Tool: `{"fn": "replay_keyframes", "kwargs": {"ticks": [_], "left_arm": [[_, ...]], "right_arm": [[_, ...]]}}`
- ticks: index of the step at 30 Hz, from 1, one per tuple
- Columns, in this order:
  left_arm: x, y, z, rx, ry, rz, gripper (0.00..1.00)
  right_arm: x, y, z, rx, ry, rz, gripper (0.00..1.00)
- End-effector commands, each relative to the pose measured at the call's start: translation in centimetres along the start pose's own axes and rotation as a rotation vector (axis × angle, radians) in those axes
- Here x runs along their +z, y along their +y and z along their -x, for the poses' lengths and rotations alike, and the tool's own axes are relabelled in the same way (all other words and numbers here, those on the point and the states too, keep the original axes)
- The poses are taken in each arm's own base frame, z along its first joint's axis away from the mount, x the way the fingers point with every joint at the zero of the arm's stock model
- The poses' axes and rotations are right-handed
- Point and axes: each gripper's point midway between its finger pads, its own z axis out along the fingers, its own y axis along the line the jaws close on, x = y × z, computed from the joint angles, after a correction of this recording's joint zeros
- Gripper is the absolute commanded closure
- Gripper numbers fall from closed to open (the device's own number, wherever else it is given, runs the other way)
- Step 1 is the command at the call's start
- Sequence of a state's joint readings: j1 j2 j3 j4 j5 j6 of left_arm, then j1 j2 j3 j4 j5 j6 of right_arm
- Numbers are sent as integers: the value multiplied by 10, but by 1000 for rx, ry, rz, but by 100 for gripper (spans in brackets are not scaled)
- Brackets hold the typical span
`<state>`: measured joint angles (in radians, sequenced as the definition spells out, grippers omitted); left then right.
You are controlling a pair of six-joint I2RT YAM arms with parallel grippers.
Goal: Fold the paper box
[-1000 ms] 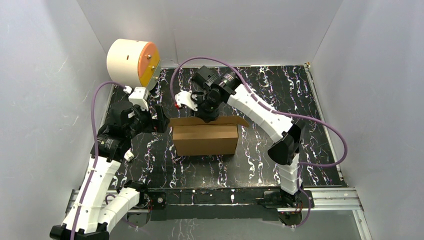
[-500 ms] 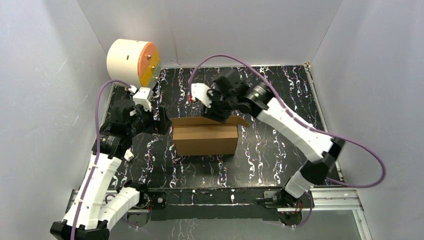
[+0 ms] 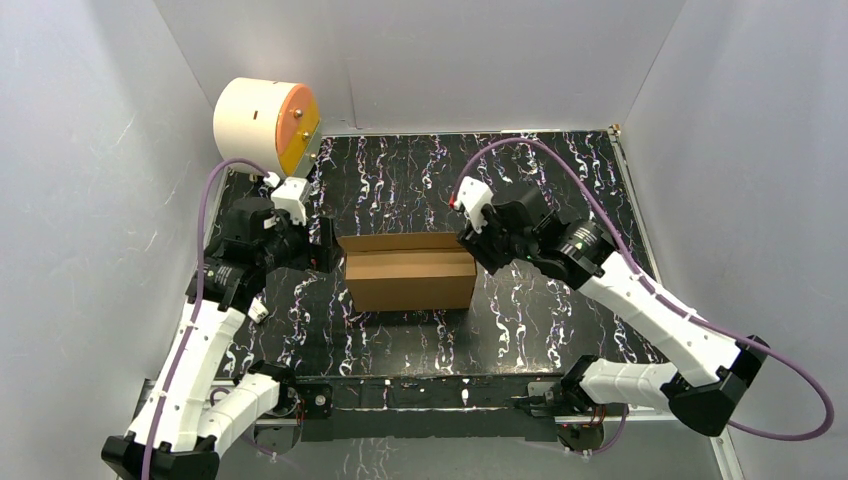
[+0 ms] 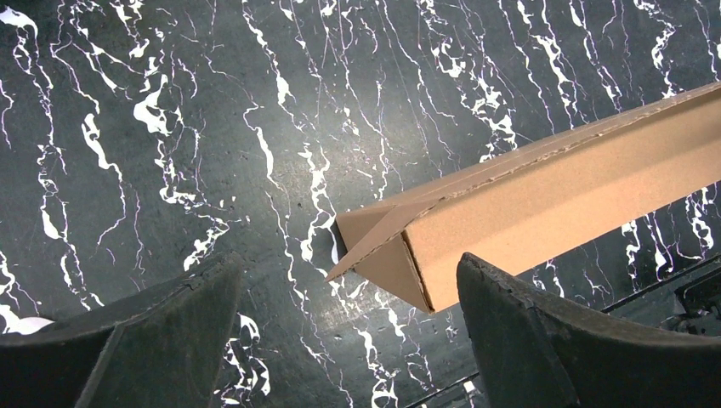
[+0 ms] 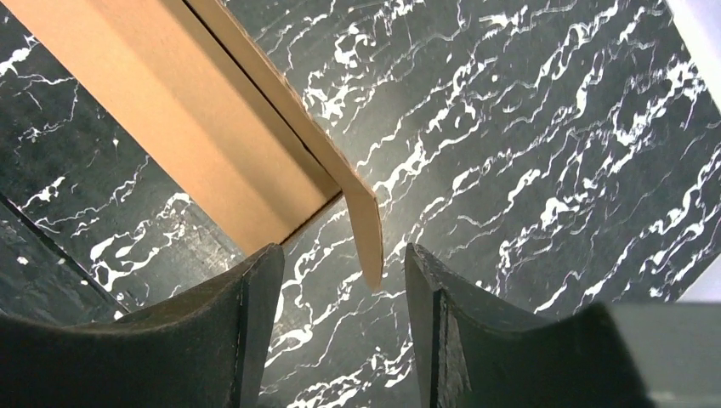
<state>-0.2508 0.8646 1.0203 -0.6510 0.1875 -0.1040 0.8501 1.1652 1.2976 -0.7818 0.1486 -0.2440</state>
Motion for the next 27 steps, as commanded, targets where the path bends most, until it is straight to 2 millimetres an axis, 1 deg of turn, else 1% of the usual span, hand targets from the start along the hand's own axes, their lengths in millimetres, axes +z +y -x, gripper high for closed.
{"fn": "replay_keyframes", "kwargs": {"ticks": [1, 7, 9, 13, 16, 18, 21, 27], "left_arm": [[-2, -4, 12, 17, -4, -22, 7], [7, -9, 13, 11, 17, -56, 9], [8, -11, 13, 16, 22, -74, 11], [10, -16, 12, 15, 30, -102, 15], [10, -21, 11, 7, 36, -127, 22], [10, -24, 10, -3, 40, -143, 28], [10, -28, 8, -19, 48, -167, 34], [7, -38, 3, -63, 70, -212, 46]], "right_arm": [[-15, -13, 15, 102, -124, -77, 39], [-2, -15, -3, 139, -79, -98, 45], [1, -14, -5, 142, -78, -93, 47], [3, -11, -6, 162, -81, -80, 55], [5, -6, -4, 183, -84, -56, 62], [5, -1, -1, 195, -95, -28, 63], [6, 6, 3, 228, -101, 7, 67], [8, 12, 5, 308, -93, 31, 69]]}}
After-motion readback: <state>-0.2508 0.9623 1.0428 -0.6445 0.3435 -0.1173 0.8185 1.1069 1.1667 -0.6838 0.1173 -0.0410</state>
